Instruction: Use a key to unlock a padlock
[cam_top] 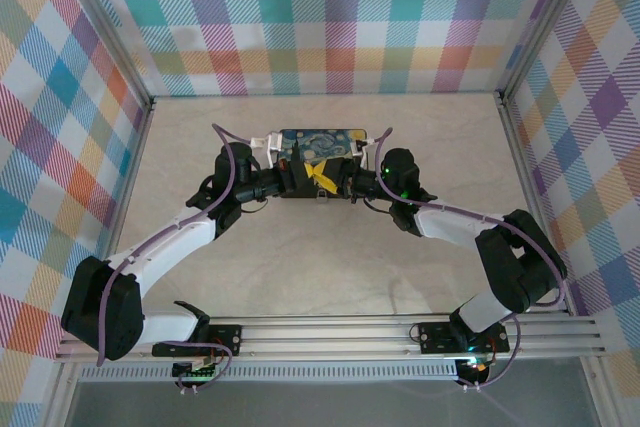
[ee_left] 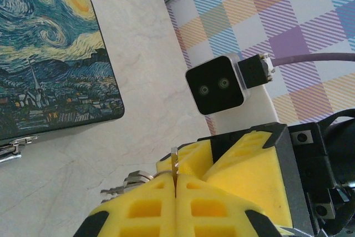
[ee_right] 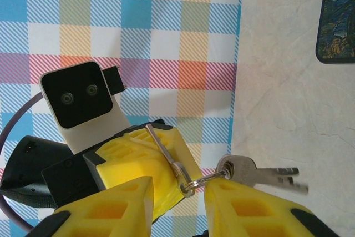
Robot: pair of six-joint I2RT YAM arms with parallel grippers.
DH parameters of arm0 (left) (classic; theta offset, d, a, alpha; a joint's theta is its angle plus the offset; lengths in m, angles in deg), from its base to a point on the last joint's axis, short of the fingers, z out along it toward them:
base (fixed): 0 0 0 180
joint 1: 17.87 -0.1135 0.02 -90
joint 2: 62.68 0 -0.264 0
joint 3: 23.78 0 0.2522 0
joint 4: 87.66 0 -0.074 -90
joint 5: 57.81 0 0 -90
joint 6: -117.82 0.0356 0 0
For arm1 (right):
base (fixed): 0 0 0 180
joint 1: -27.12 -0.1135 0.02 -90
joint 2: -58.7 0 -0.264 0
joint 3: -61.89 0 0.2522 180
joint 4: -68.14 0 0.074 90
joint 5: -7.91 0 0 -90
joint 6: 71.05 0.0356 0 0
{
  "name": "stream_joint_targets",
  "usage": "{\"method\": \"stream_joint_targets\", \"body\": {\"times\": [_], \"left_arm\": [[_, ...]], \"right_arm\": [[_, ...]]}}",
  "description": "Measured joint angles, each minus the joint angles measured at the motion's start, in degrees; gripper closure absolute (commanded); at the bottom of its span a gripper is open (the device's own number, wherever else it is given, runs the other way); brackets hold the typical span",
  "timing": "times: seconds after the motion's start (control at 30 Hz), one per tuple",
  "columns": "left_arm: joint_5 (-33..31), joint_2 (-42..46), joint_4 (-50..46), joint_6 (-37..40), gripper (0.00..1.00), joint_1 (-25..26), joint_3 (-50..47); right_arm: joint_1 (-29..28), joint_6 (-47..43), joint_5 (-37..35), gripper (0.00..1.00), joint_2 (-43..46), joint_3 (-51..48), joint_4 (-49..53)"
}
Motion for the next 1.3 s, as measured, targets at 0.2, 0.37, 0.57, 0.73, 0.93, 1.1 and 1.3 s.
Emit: {"method": "stream_joint_targets", "body": {"times": [0.2, 0.37, 0.57, 0.73, 0.93, 1.1, 1.3], "left_arm": [[0.5, 0.0, 0.0, -0.2, 1.00, 0.0, 0.0], [0.4, -0.4, 1.0, -0.8, 1.00, 0.0, -0.1], [0.4, -0.9, 4.0, -3.2, 1.00, 0.0, -1.1], [0.4, -0.9, 4.1, -3.9, 1.00, 0.0, -1.2], [0.4, -0.9, 4.6, -4.3, 1.00, 0.0, -1.2], [0.5, -0.9, 4.6, -4.5, 1.00, 0.0, -1.2], [1.1, -0.7, 3.7, -4.1, 0.91, 0.0, -0.8]], "right_arm": [[0.0, 0.0, -0.2, 0.73, 0.0, 0.0, 0.0], [0.0, -0.4, -0.2, 0.75, 0.0, 0.2, 0.1], [0.0, -2.3, -0.5, 0.81, 0.0, 0.9, 1.4], [0.0, -2.7, -0.9, 0.86, 0.0, 0.9, 1.5], [0.0, -3.8, -1.3, 0.95, 0.1, 0.9, 1.8], [0.0, -5.4, -1.3, 0.98, 0.7, 0.9, 2.7], [0.0, -8.8, -1.6, 1.00, 2.8, 0.9, 6.6]]}}
